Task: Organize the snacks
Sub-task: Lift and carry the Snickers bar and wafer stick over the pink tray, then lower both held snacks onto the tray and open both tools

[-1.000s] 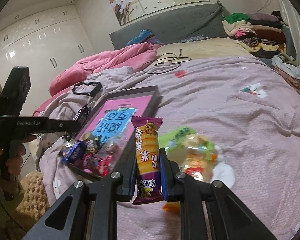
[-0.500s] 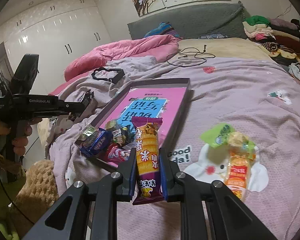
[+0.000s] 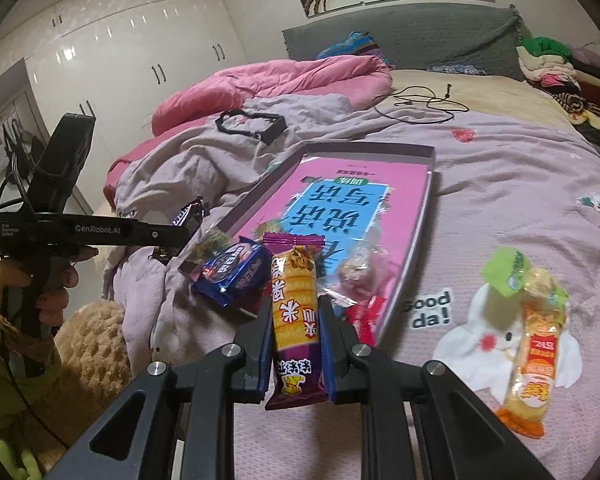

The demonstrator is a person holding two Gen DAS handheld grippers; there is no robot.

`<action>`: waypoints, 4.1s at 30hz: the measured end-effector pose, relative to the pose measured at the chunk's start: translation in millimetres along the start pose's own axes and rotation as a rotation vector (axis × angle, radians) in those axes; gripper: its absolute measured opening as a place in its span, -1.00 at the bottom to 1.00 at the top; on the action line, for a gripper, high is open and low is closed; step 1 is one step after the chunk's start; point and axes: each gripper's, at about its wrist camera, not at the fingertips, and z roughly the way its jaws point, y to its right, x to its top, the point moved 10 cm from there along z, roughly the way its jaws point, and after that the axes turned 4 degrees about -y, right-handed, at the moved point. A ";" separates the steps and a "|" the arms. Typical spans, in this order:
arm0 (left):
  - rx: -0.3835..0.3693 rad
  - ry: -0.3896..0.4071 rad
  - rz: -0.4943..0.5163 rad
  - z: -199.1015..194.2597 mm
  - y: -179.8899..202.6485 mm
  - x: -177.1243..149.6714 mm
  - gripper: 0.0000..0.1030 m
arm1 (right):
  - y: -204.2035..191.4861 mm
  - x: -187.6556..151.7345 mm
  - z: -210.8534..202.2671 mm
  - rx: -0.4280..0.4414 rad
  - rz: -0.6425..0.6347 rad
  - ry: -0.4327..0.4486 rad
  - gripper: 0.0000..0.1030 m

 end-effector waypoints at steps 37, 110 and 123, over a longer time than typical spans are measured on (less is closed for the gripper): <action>-0.004 -0.005 0.111 34.5 38.9 -14.0 -0.44 | -12.1 19.9 33.5 -0.040 -0.006 -0.015 -0.60; -0.009 0.008 0.105 37.6 35.7 -10.5 -0.40 | -17.4 20.1 63.6 -0.084 -0.008 -0.066 -0.32; -0.016 0.042 0.080 20.9 35.6 -1.7 0.10 | -13.6 25.6 48.7 -0.107 -0.005 -0.030 -0.06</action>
